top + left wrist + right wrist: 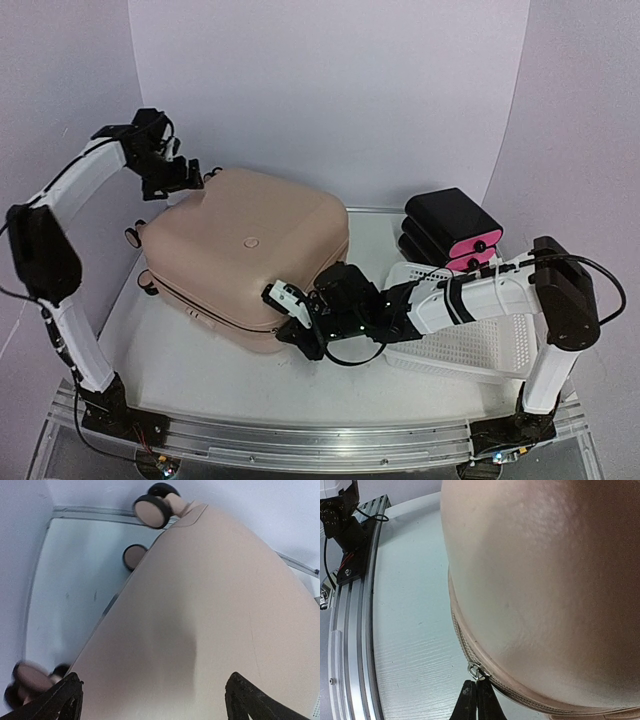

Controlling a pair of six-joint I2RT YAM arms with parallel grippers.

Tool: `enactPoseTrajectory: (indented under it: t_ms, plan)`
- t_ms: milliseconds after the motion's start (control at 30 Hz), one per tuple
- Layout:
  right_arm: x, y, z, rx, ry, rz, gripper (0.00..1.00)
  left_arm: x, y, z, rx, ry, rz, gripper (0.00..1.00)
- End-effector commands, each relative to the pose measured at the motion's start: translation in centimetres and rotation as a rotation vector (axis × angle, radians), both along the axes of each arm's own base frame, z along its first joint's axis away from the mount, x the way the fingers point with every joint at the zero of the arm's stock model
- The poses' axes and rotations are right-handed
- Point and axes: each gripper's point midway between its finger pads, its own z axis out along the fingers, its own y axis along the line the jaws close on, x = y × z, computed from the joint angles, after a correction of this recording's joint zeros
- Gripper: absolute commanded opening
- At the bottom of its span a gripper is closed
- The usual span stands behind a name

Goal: Open, take out, and arrange the luggage

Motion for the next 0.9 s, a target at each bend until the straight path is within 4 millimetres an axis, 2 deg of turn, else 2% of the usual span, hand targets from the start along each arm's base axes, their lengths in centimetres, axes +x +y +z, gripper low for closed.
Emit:
enactPoseTrajectory:
  t_ms: [0, 67, 133, 233, 300, 367, 500, 567, 733, 867]
  plan:
    - [3.5, -0.2, 2.2, 0.049, -0.088, -0.119, 0.00, -9.7, 5.3, 6.0, -0.060, -0.039, 0.281, 1.00]
    - [3.4, -0.2, 2.2, 0.051, -0.086, -0.112, 0.00, -12.6, 6.0, 5.8, -0.145, -0.021, 0.366, 1.00]
    - [3.2, -0.1, 2.2, 0.055, -0.083, -0.104, 0.00, -14.6, 6.6, 5.0, -0.301, 0.040, 0.448, 0.99]
    - [3.2, 0.1, 2.2, 0.061, -0.086, -0.097, 0.00, -15.4, 9.1, 3.8, -0.527, 0.131, 0.632, 0.99]
    - [3.2, 0.2, 2.3, 0.068, -0.083, -0.095, 0.00, -15.2, 10.0, 2.8, -0.617, 0.188, 0.738, 0.93]
    - [3.1, 0.3, 2.7, 0.079, -0.076, -0.093, 0.00, -14.6, 10.1, 2.2, -0.687, 0.227, 0.821, 0.92]
    - [3.0, 0.5, 3.0, 0.093, -0.068, -0.090, 0.00, -12.0, 10.5, 1.1, -0.764, 0.264, 0.928, 0.98]
    - [2.8, 0.5, 3.0, 0.096, -0.068, -0.087, 0.00, -10.8, 10.9, 0.9, -0.770, 0.272, 0.963, 0.99]
    - [2.5, 0.5, 3.0, 0.092, -0.080, -0.075, 0.00, -9.6, 12.3, -1.3, -0.751, 0.295, 1.098, 1.00]
    - [2.5, 0.6, 2.9, 0.088, -0.089, -0.071, 0.00, -8.5, 12.3, -2.7, -0.740, 0.327, 1.137, 0.92]
